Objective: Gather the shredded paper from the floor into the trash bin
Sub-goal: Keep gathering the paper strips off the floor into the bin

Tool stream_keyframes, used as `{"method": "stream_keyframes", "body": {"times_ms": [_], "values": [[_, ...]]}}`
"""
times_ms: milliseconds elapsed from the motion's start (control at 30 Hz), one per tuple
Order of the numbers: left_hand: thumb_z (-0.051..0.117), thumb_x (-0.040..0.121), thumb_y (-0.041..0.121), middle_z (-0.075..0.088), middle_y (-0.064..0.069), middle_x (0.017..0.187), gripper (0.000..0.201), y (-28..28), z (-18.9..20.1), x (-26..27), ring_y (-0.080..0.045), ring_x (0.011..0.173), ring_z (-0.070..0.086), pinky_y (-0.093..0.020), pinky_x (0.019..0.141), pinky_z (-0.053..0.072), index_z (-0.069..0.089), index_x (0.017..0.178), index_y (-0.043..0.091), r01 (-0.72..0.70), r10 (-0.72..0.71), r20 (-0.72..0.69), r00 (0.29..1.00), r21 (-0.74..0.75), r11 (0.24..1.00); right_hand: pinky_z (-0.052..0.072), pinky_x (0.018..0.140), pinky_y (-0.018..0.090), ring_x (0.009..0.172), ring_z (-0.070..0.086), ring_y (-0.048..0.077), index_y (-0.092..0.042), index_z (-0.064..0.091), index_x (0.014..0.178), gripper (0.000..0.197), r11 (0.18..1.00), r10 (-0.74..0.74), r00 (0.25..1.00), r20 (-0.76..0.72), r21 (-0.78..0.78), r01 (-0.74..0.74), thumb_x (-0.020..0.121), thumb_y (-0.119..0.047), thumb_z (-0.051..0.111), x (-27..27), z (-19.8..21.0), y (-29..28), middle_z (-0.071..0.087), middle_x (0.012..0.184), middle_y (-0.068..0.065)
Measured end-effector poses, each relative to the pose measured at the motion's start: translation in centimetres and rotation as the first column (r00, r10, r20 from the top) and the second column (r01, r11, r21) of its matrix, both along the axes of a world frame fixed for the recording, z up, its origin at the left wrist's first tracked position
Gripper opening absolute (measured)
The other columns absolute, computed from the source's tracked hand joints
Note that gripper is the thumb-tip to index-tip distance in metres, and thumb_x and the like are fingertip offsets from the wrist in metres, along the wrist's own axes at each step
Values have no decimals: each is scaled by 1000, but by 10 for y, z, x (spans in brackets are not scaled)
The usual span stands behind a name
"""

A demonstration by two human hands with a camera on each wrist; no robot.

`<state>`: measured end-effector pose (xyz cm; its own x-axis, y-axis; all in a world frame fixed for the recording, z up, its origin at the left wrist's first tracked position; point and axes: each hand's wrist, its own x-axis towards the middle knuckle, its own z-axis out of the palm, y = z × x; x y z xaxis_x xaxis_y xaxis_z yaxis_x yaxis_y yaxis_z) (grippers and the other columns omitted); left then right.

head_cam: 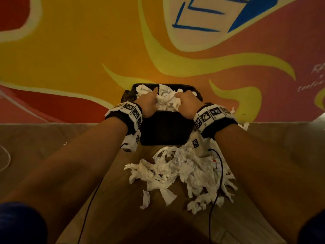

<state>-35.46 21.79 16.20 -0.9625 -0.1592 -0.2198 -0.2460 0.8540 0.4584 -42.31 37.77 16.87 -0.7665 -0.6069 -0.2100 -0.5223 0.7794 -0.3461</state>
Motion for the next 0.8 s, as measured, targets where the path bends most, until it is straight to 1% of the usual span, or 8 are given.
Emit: {"method": "stream_keyframes", "body": {"times_ms": [67, 133, 200, 333, 467, 533, 667, 800], "values": [[50, 97, 11, 64, -17, 95, 73, 0, -1, 2, -26, 73, 60, -33, 59, 47, 5, 154, 17, -58, 58, -98, 993, -2, 998, 47, 87, 39, 111, 51, 35, -13, 32, 145, 57, 998, 24, 999, -46, -58, -27, 93, 1, 47, 1, 0, 0, 40, 136, 19], [61, 93, 17, 60, -19, 119, 64, -2, -6, 3, -31, 100, 60, -36, 80, 49, 28, 147, 17, -148, 147, -203, 968, 10, 989, 51, 77, 43, 100, 57, 34, -17, 38, 135, 51, 985, -3, 998, -56, -170, -7, 90, 4, 51, 2, -2, 0, 53, 115, 17], [70, 87, 23, 58, -15, 121, 41, -7, -11, 3, -28, 104, 57, -33, 83, 46, 51, 122, 15, -228, 226, -257, 940, 22, 973, 49, 68, 41, 89, 58, 32, -17, 46, 118, 33, 972, -35, 992, -123, -235, 5, 91, -1, 57, 2, -5, 1, 56, 102, 14], [73, 82, 35, 68, -9, 100, 23, -20, -18, 9, -29, 100, 58, -35, 81, 50, 71, 91, 15, -276, 223, -293, 930, -154, 949, 47, 88, 38, 109, 49, 32, -19, 66, 109, 21, 991, -65, 960, -273, -128, 31, 88, -23, 68, -7, -13, 2, 59, 112, 12], [66, 89, 31, 69, -12, 86, 25, -16, -15, 12, -33, 94, 58, -38, 79, 51, 73, 80, 9, -246, 174, -291, 941, -232, 941, 45, 84, 30, 108, 53, 31, -12, 71, 109, 24, 991, -21, 942, -336, -132, -25, 89, -22, 66, -6, -14, 1, 57, 118, 14], [66, 89, 20, 66, -19, 97, 18, -12, -12, 10, -35, 90, 62, -37, 76, 54, 68, 82, 4, -221, 181, -196, 964, -207, 953, 52, 82, 33, 101, 62, 29, -9, 72, 108, 23, 986, 18, 952, -304, -150, -67, 92, -22, 61, 0, -13, 2, 67, 110, 14], [58, 88, 5, 62, -19, 117, 23, -5, -5, 7, -34, 99, 62, -40, 86, 55, 71, 107, 7, -145, 129, -97, 987, -185, 972, 42, 55, 28, 69, 59, 29, -16, 57, 62, 40, 996, 30, 974, -225, -78, -49, 95, -35, 44, 9, -20, 3, 57, 65, 5], [43, 93, 31, 62, -12, 79, 34, 0, -5, 10, -28, 68, 55, -28, 58, 42, 61, 72, 11, -82, 72, -48, 996, -229, 970, 39, 67, 34, 76, 56, 27, -12, 55, 70, 46, 997, 66, 978, -197, 53, -56, 94, -40, 28, 12, -28, 1, 60, 79, 7]]}}
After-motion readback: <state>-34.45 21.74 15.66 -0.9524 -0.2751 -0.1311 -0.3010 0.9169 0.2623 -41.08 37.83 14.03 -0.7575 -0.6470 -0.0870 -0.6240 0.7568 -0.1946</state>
